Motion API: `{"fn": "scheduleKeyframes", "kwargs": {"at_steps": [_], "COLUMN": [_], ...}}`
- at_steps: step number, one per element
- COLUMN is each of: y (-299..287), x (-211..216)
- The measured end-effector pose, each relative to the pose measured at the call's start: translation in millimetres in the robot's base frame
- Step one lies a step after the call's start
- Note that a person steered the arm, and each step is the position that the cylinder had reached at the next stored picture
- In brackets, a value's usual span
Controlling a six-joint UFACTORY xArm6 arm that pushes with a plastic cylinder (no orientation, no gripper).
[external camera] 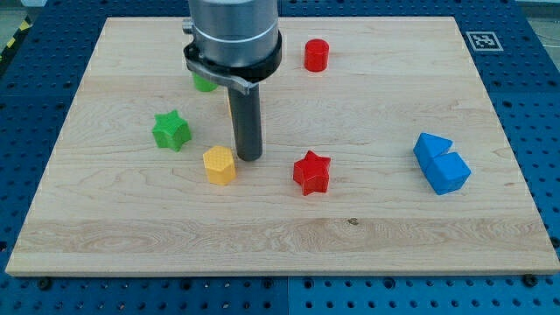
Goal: Move the red star diagonally to the bottom right of the yellow heart
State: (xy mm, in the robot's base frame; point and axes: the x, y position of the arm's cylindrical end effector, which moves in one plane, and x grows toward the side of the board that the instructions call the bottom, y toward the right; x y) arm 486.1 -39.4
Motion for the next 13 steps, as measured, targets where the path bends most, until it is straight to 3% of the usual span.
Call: {"fn": "scheduleKeyframes", "kwargs": {"at_steps": [4, 7, 13], "y": [67.4, 68.1, 81.5], "x": [71.2, 9.3, -15.3]}}
